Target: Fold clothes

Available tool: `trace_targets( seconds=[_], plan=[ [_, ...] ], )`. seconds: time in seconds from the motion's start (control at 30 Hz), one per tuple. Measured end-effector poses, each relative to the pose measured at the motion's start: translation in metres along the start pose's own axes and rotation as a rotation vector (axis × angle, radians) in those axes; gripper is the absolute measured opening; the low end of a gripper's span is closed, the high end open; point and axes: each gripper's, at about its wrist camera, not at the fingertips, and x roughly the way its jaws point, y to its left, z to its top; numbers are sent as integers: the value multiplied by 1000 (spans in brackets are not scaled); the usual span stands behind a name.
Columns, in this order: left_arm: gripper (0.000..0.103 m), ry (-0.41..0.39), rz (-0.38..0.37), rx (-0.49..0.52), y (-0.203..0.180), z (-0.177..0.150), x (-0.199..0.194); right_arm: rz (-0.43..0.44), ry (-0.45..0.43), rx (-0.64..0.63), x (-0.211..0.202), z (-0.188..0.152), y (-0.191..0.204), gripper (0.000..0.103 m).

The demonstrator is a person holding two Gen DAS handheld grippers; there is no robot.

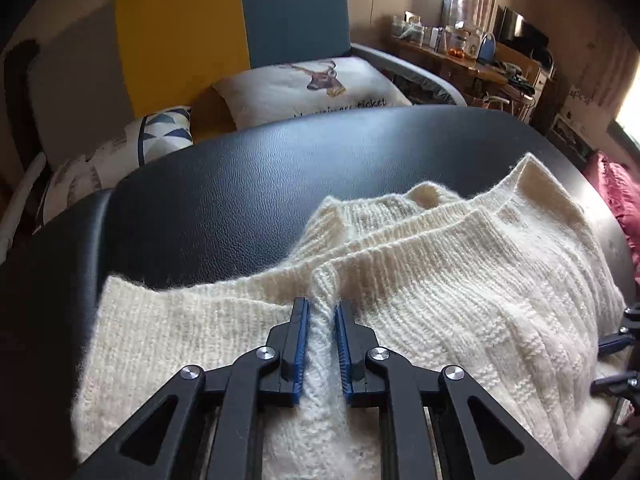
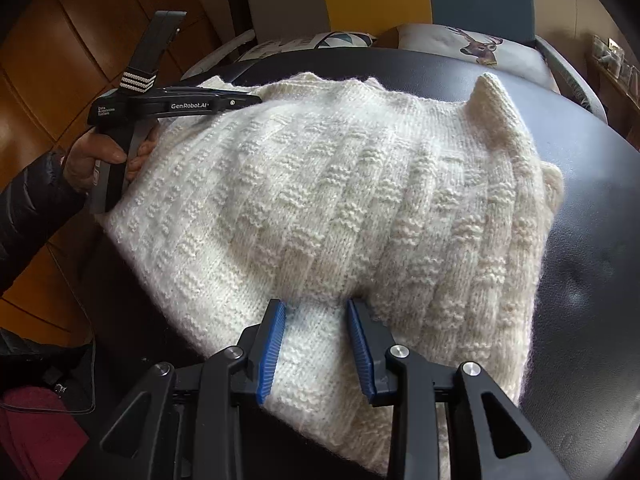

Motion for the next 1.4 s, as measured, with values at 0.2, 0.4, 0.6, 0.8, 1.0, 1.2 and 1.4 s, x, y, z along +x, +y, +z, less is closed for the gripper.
trace_targets(
  seconds=[0.2,0.4,0.6,0.8,1.0,1.2,1.4],
  plan=[
    [23,-124,-55,-83,25,-4,-55,-31,41,-52,-3,12,10,33],
    [23,-69,131,77,27,-18,-58,-57,-34,-124,-9,49,27,33],
    [36,67,31,32,35,-10,-27,-80,1,-145,13,69,31,33],
    [5,50,142,44,31,0,-19,-46,-32,-92,19,61,21,33],
    [9,-42,204,-163,52,-10,-12,13,-94,-6,22,46,10,33],
    [15,-62,175,-226,52,-7,-34,57,-118,6,11,40,6,33],
    [39,-194,141,-201,19,-16,-85,244,-237,175,-68,-10,-47,34]
  ],
)
